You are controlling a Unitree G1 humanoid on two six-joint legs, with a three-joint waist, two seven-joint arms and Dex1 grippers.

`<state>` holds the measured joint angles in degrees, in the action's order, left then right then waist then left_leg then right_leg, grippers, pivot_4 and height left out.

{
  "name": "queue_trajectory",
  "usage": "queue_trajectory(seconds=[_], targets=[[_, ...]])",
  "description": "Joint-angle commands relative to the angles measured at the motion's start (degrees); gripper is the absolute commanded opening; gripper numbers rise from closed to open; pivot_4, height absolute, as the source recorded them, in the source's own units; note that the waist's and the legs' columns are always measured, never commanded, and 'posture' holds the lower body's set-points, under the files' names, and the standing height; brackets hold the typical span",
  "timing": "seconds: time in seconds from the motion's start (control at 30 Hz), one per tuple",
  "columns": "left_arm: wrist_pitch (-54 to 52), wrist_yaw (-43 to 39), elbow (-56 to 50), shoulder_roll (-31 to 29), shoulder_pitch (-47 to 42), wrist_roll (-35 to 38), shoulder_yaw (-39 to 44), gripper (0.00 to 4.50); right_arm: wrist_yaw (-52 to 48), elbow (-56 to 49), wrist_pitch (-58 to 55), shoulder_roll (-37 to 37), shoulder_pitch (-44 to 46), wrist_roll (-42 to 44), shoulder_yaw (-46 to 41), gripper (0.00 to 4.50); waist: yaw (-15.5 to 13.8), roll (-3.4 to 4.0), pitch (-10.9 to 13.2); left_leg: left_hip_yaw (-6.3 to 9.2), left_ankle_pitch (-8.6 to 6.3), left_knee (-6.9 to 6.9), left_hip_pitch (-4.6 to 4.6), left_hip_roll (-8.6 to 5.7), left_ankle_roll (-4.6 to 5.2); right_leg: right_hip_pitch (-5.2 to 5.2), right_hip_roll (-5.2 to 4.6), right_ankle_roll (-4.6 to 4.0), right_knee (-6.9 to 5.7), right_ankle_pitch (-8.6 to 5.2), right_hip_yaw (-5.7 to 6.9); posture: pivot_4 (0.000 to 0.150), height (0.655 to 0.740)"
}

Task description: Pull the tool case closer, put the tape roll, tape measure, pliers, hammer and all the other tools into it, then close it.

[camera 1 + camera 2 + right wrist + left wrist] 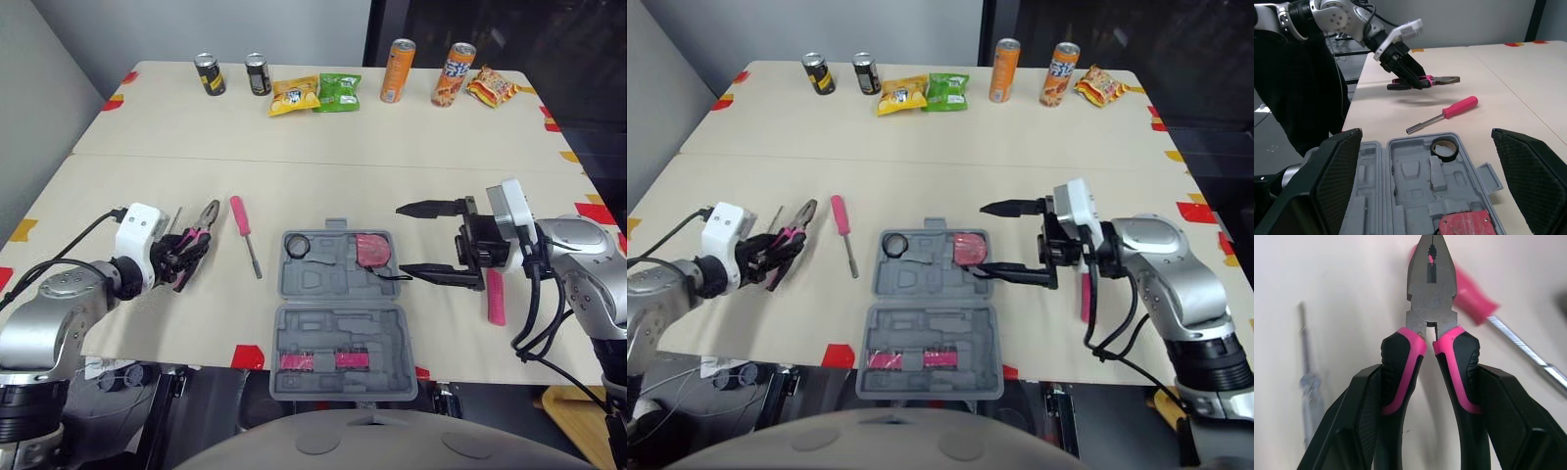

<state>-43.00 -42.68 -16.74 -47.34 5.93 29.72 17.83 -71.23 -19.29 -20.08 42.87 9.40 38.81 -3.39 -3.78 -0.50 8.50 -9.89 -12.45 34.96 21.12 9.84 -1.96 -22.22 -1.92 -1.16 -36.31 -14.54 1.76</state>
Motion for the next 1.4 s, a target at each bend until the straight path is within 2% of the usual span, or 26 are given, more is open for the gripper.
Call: queue_trajectory(seconds=[0.03, 0.2, 0.27, 0.37, 0.47, 0.67, 0.83, 1.07, 1.3, 1.4], targets=[[6.13, -14.22, 2.3, -6.23, -1.15, 3.29, 4.29, 2.43, 4.03, -4.27, -2.69, -0.16, 1.7, 0.15, 0.4, 4.5, 0.05, 0.04, 0.02, -0.02, 0.0, -0.04, -0.02, -0.01, 0.0, -0.01, 0.0, 0.0, 0.0, 0.0, -0.01, 0.15, 0.74], [13.69, -30.25, 8.36, -14.13, -6.88, 2.21, -1.01, 2.43, 9.89, -8.39, -7.14, -0.04, 4.82, -2.63, 3.99, 4.5, 0.11, 0.06, 0.04, -0.06, 0.01, -0.16, -0.12, -0.01, -0.01, -0.02, 0.01, 0.0, -0.01, 0.0, -0.04, 0.15, 0.74], [15.48, -33.56, 10.18, -15.36, -10.06, 1.1, -3.8, 2.43, 11.34, -10.12, -9.49, 0.41, 6.09, -2.83, 5.13, 4.5, -0.06, 0.09, 0.05, -0.07, 0.01, -0.17, -0.12, -0.03, -0.02, -0.03, 0.0, 0.0, -0.01, 0.0, -0.04, 0.15, 0.74], [18.89, -38.33, 12.79, -16.47, -18.92, -4.55, -13.21, 2.43, 16.51, -14.02, -18.23, 3.45, 11.68, -7.37, 10.17, 4.5, -0.09, 0.12, 0.07, -0.13, 0.02, -0.16, -0.12, -0.05, -0.04, -0.03, -0.02, 0.0, -0.02, 0.02, -0.08, 0.15, 0.74], [20.48, -41.41, 14.03, -15.04, -27.61, -9.51, -21.64, 2.43, 18.85, -13.73, -25.12, 1.89, 18.07, -7.22, 15.0, 4.5, 0.04, 0.11, 0.07, -0.15, 0.06, -0.12, -0.16, -0.06, -0.11, -0.04, -0.03, 0.01, -0.16, 0.02, -0.11, 0.15, 0.74], [19.86, -43.65, 14.66, -10.19, -38.91, -16.4, -32.94, 2.43, 22.86, -8.68, -32.21, -3.58, 27.25, -13.82, 26.86, 4.5, 0.41, 0.12, 0.07, -0.16, 0.24, -0.13, -0.16, -0.06, -0.6, -0.17, -0.02, -0.12, -0.53, -0.05, -0.13, 0.15, 0.74], [19.83, -43.59, 16.2, -5.02, -46.09, -21.09, -38.56, 2.43, 25.38, -4.3, -39.27, -9.32, 33.17, -15.52, 30.68, 4.5, 0.39, 0.11, 0.08, -0.15, 0.41, -0.12, -0.01, -0.05, -0.9, -0.44, 0.0, -0.04, -0.78, -0.01, -0.16, 0.15, 0.74], [17.95, -42.73, 15.89, -0.36, -49.83, -23.11, -41.02, 2.43, 25.24, -2.23, -42.53, -12.34, 35.77, -16.14, 33.13, 4.5, 0.05, 0.1, 0.07, -0.15, 0.42, -0.12, 0.0, -0.04, -1.0, -0.44, 0.02, 0.15, -0.81, 0.11, -0.17, 0.15, 0.74], [14.09, -42.55, 14.25, 1.58, -52.12, -22.89, -40.6, 2.43, 26.09, -1.02, -44.02, -14.37, 36.2, -16.77, 33.29, 4.5, -0.13, 0.1, 0.07, -0.14, 0.43, -0.11, -0.02, -0.02, -1.02, -0.44, 0.03, 0.13, -0.87, 0.1, -0.18, 0.15, 0.74], [13.59, -42.71, 13.81, 1.5, -52.17, -22.63, -40.38, 2.43, 26.61, -0.66, -44.07, -15.01, 35.98, -16.93, 32.78, 3.66, -0.1, 0.1, 0.07, -0.14, 0.43, -0.1, 0.0, -0.02, -1.02, -0.44, 0.03, 0.15, -0.87, 0.11, -0.18, 0.15, 0.74]])
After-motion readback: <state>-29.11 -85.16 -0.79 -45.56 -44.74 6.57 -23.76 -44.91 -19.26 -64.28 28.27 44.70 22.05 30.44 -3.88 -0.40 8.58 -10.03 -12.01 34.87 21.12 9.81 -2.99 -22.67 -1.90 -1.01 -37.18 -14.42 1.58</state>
